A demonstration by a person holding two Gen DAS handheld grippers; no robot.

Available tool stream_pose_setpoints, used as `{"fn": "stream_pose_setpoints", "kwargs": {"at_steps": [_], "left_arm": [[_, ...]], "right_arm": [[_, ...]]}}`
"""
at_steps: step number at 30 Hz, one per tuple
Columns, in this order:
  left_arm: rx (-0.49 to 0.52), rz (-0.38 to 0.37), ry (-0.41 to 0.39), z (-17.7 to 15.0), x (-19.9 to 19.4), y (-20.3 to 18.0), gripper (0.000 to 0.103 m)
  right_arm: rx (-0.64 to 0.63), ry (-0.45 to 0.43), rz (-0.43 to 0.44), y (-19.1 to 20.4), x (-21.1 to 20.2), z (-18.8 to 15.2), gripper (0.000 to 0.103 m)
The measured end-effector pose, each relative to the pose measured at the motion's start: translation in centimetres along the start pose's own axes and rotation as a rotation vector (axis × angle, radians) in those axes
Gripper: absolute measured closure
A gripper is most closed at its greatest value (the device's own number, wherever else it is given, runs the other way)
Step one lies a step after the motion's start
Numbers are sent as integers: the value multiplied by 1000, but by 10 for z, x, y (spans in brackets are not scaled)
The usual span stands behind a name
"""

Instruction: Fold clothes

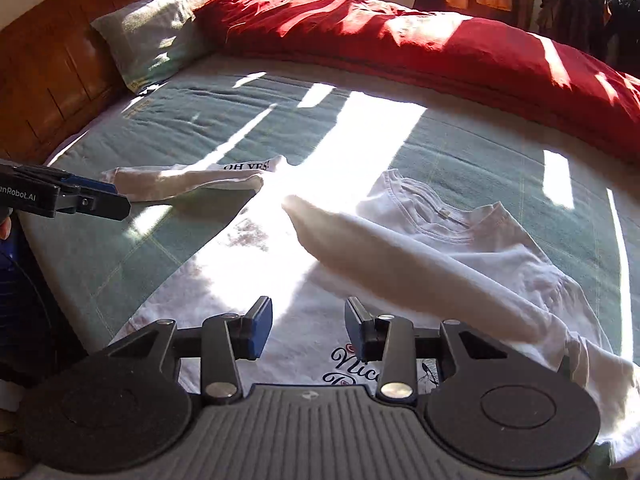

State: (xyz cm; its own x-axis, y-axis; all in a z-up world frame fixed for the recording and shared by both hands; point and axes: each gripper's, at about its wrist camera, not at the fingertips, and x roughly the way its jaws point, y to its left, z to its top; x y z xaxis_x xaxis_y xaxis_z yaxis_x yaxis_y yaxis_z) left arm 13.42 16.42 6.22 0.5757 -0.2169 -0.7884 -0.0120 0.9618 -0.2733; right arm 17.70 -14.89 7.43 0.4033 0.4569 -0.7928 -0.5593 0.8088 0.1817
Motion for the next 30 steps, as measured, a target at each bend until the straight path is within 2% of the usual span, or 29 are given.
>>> {"fn": "stream_pose_setpoints", "kwargs": {"at_steps": [3, 6, 8, 10, 13, 18, 23, 26, 28, 30], "left_arm": [[-31, 48, 92, -26, 25, 11, 33], [-63, 96, 184, -51, 50, 21, 36], [-98, 105, 222, -69, 58, 34, 42], [-144, 101, 246, -86, 62, 48, 43], [-223, 82, 260, -104, 66, 69, 43], [-273, 37, 268, -118, 71, 84, 43], [-270, 9, 269, -122, 79, 85, 41], [-233, -58, 282, -129, 76, 75, 41], [-174, -67, 284, -134, 74, 66, 41], [-165, -66, 274, -138, 73, 66, 44]], "right_arm": [[130, -7, 34, -44, -21, -32, 53], [233, 38, 48, -83, -24, -78, 53], [289, 77, 56, -105, -20, -107, 53], [349, 111, 56, -129, -14, -139, 53], [416, 112, 79, -145, -9, -163, 53], [526, 107, 124, -169, 0, -200, 53], [635, 101, 170, -193, 8, -236, 53], [666, 100, 224, -191, 11, -242, 53], [665, 104, 252, -187, 13, -246, 53], [658, 105, 264, -183, 14, -248, 53]]}}
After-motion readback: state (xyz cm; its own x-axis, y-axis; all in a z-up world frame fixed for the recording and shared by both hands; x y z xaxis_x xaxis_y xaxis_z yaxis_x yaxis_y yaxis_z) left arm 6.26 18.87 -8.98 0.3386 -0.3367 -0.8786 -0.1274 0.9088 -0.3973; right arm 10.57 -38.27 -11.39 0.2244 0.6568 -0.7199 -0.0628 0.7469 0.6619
